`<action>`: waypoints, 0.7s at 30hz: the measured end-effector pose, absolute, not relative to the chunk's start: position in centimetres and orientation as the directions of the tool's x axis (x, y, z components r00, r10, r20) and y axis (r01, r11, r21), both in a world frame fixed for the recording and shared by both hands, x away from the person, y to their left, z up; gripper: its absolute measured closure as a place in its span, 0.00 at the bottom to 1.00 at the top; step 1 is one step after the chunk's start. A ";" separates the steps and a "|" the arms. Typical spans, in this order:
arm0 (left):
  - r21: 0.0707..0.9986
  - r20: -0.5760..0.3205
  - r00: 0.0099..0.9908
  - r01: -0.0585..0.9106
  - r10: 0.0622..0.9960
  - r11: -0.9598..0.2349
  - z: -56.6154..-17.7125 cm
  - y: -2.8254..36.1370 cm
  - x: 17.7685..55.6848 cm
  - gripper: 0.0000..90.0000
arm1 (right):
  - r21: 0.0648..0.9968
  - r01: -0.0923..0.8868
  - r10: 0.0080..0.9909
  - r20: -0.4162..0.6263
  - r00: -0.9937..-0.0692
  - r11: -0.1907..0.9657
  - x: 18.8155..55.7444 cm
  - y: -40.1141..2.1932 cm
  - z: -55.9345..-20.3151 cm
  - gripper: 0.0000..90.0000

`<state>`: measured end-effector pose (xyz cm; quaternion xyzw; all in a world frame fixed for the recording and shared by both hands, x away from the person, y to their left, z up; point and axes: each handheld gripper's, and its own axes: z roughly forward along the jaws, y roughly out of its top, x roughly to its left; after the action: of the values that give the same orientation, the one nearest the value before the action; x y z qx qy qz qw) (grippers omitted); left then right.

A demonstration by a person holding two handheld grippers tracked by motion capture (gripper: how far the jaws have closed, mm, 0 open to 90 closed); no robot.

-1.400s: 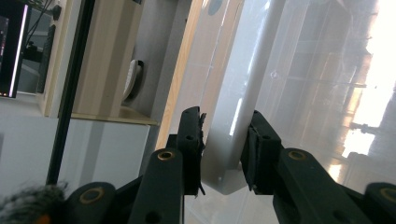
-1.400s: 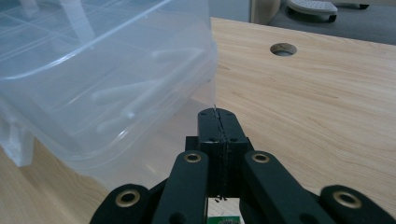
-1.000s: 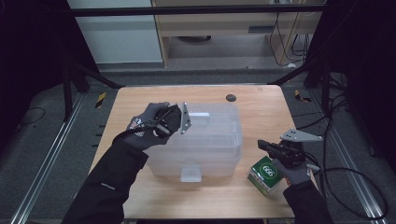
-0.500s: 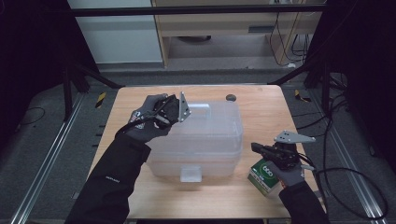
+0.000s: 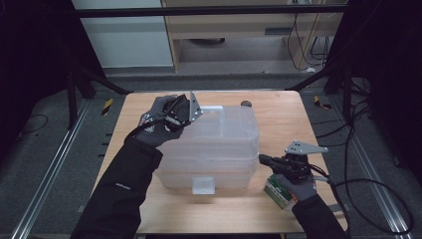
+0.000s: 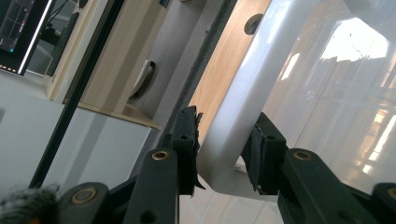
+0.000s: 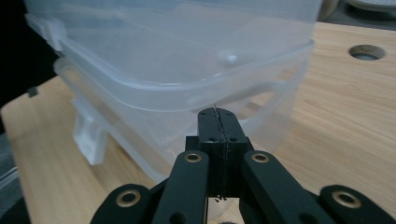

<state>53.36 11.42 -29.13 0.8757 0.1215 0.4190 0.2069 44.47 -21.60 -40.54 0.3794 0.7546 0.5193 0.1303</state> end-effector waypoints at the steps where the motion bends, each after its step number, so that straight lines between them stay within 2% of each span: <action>1: 0.466 0.682 0.621 0.040 0.387 -0.884 -29.1 11.4 53.4 0.75 | 0.884 0.434 0.708 0.196 -0.679 0.171 44.4 -21.5 -40.5 1.00; 7: 0.489 0.661 0.631 0.047 0.406 -0.871 -29.1 11.7 53.5 0.74 | 0.885 0.437 0.706 0.206 -0.678 0.161 44.4 -21.4 -40.6 1.00; 14: 0.549 0.620 0.644 0.051 0.447 -0.834 -29.1 13.0 52.8 0.58 | 0.880 0.443 0.708 0.201 -0.677 0.173 44.5 -21.2 -40.8 1.00; 21: 0.640 0.557 0.651 0.059 0.515 -0.766 -28.2 15.0 51.2 0.53 | 0.879 0.445 0.710 0.205 -0.674 0.169 44.5 -21.2 -40.8 1.00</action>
<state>51.23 15.00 -28.20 0.8584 0.1674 0.3826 0.2979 44.48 -21.20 -40.76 0.3831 0.7537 0.5185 0.1275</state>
